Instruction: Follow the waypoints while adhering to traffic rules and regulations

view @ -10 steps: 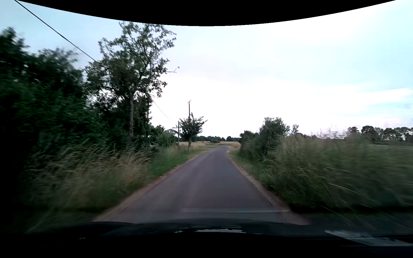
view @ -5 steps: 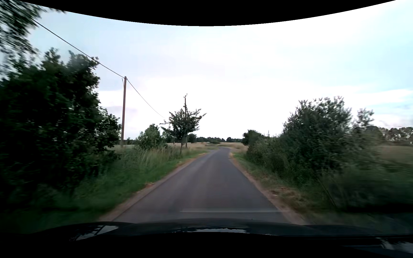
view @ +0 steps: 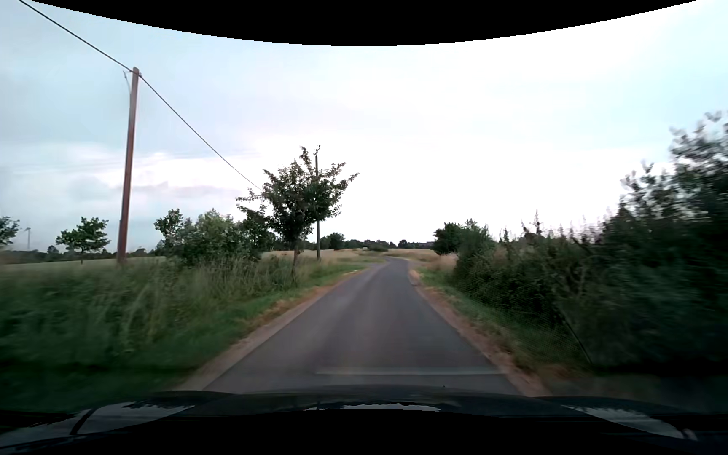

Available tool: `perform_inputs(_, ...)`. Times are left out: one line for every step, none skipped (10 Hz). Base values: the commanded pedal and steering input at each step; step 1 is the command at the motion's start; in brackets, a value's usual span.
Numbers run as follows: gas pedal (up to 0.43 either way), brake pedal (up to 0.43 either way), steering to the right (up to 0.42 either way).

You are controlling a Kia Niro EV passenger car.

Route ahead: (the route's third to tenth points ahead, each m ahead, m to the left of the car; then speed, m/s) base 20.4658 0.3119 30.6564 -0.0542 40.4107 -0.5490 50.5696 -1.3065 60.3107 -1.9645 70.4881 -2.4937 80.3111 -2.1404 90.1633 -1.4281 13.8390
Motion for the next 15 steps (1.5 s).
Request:
perform_inputs(0.118,0.000,0.009)
perform_inputs(0.118,0.000,0.012)
perform_inputs(0.118,0.000,0.012)
perform_inputs(0.138,0.000,0.012)
perform_inputs(0.138,0.000,0.012)
perform_inputs(0.138,0.000,0.012)
perform_inputs(0.138,0.000,0.013)
perform_inputs(0.150,0.000,0.013)
perform_inputs(0.150,0.000,0.013)
perform_inputs(0.150,0.000,0.014)
perform_inputs(0.138,0.000,0.013)
perform_inputs(0.138,0.000,0.013)
perform_inputs(0.138,0.000,0.013)
perform_inputs(0.138,0.000,0.012)
perform_inputs(0.138,0.000,0.012)
